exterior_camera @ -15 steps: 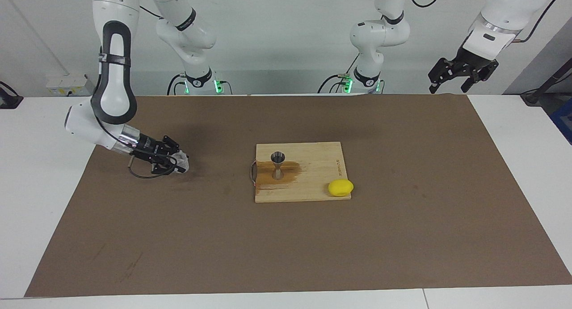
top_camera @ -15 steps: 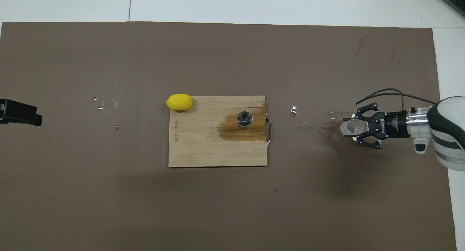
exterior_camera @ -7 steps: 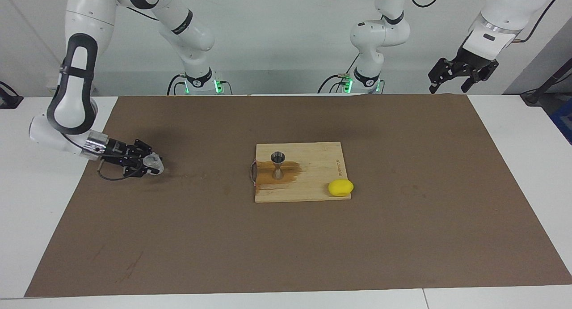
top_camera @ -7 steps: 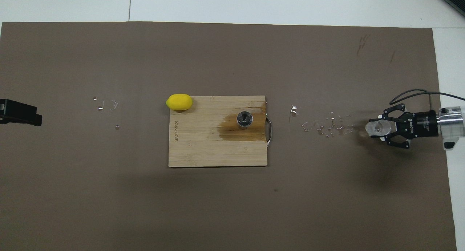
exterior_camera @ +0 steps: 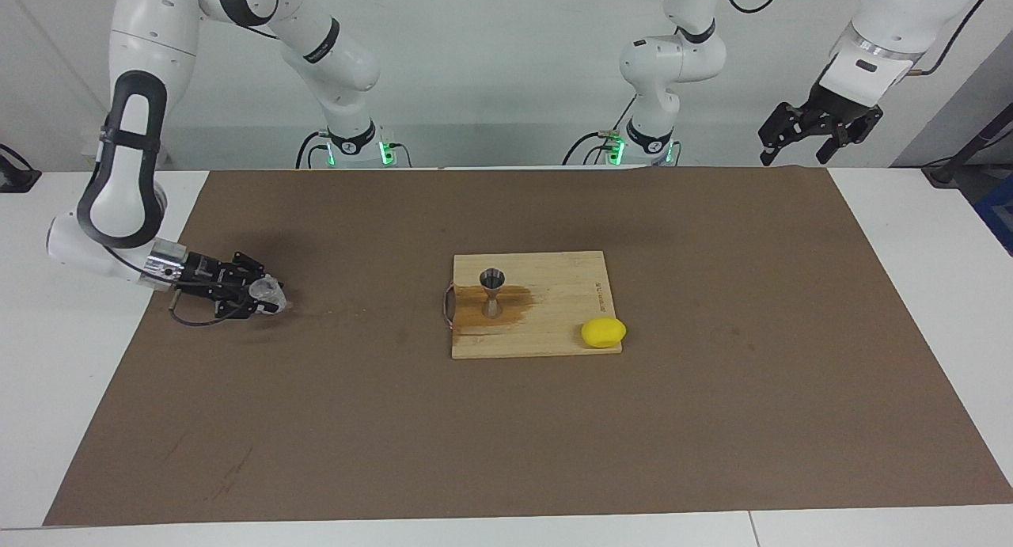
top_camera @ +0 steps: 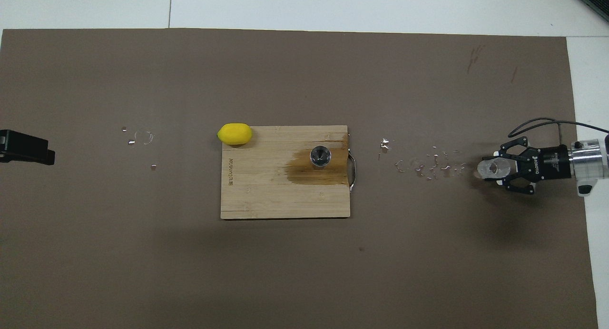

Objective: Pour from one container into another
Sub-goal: 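Lower the glass cup onto the table and open the right gripper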

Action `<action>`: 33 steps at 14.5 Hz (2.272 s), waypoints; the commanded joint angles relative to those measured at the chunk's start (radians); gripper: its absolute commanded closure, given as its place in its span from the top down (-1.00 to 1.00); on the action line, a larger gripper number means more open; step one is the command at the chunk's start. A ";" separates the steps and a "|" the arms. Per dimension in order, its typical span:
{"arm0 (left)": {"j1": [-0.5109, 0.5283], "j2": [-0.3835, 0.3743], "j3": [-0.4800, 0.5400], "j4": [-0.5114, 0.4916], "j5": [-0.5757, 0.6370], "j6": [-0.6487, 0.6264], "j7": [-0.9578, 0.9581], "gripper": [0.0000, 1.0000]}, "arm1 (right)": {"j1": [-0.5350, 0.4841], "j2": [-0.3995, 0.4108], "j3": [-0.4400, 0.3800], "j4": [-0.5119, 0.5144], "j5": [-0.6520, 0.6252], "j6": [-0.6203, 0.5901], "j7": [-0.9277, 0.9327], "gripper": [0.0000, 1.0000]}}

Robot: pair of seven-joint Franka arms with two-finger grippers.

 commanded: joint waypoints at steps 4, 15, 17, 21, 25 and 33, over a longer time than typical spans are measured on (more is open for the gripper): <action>0.004 -0.014 -0.001 -0.018 -0.011 0.000 -0.009 1.00 | -0.010 -0.008 0.000 -0.025 -0.065 0.058 -0.009 -0.45; 0.004 -0.014 -0.001 -0.018 -0.011 0.000 -0.009 1.00 | -0.006 -0.167 0.003 -0.032 -0.278 0.067 -0.012 1.00; 0.004 -0.014 -0.001 -0.018 -0.011 0.000 -0.009 1.00 | 0.002 -0.205 0.004 -0.032 -0.302 0.067 -0.026 1.00; 0.004 -0.014 -0.001 -0.017 -0.011 0.000 -0.009 1.00 | 0.060 -0.239 0.009 -0.005 -0.442 0.067 -0.189 1.00; 0.004 -0.014 -0.001 -0.017 -0.011 0.000 -0.009 1.00 | 0.207 -0.271 0.013 0.004 -0.681 0.067 -0.438 1.00; 0.004 -0.014 -0.001 -0.017 -0.011 0.000 -0.009 1.00 | 0.398 -0.361 0.016 0.160 -0.724 0.015 -0.455 1.00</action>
